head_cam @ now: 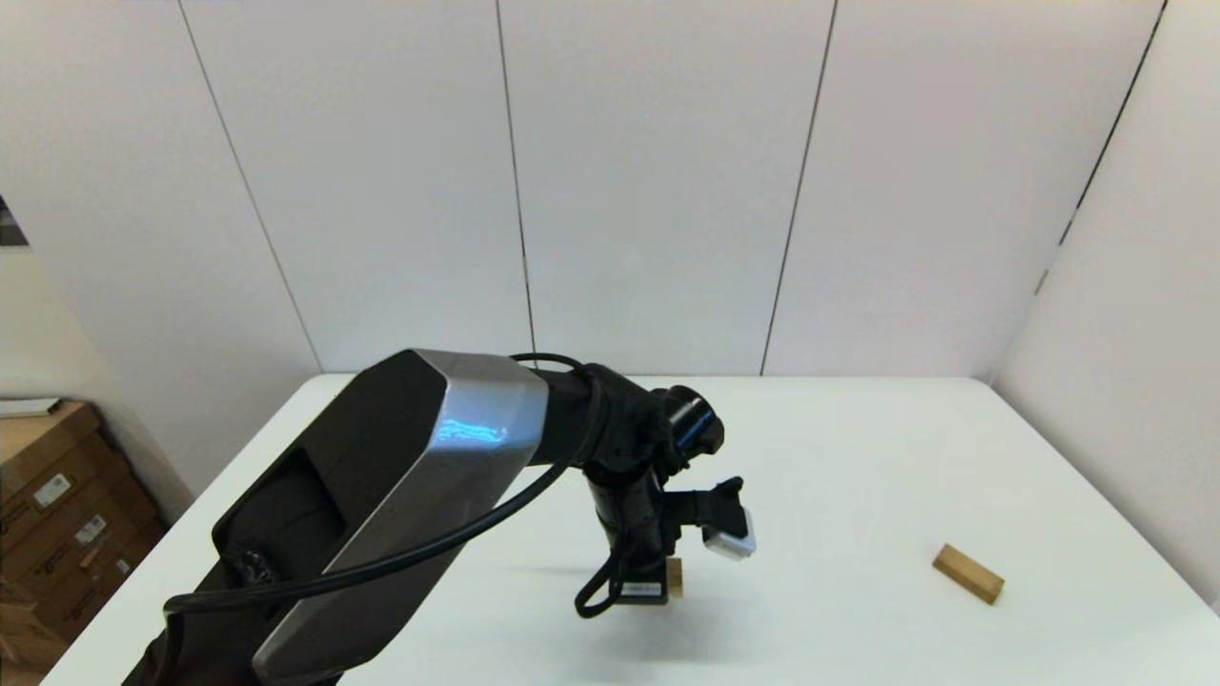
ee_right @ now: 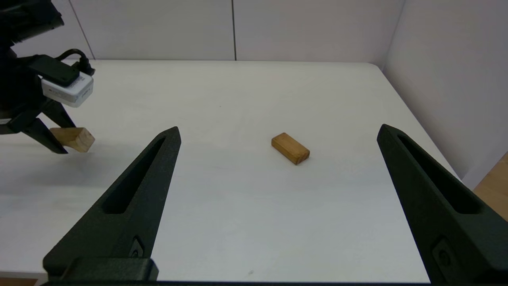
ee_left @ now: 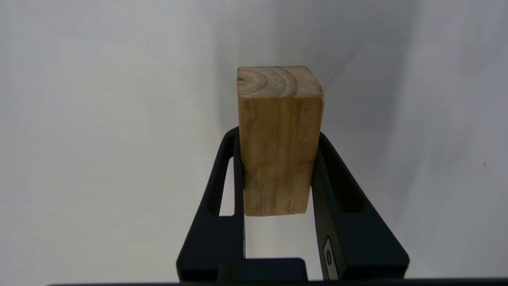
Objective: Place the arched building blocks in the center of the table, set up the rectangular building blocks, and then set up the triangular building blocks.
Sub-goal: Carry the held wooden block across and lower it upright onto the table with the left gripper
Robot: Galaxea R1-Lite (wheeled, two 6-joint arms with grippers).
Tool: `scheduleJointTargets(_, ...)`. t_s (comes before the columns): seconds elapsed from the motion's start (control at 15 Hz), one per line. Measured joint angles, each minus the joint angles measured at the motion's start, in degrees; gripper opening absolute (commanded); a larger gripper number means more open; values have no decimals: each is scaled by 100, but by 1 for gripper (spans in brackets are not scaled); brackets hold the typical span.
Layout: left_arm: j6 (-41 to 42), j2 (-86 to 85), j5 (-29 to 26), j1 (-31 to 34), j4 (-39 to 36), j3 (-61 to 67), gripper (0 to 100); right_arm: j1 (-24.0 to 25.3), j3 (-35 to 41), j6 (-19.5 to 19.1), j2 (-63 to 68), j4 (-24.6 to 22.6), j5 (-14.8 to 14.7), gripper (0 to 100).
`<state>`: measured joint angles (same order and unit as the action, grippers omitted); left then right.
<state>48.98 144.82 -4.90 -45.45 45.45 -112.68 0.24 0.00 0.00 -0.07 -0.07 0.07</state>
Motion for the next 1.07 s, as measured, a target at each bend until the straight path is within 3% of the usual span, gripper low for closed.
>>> scheduleJointTargets(1.07,-41,171,11,9,-66,-26,0,0,0,0,0,0,0,100)
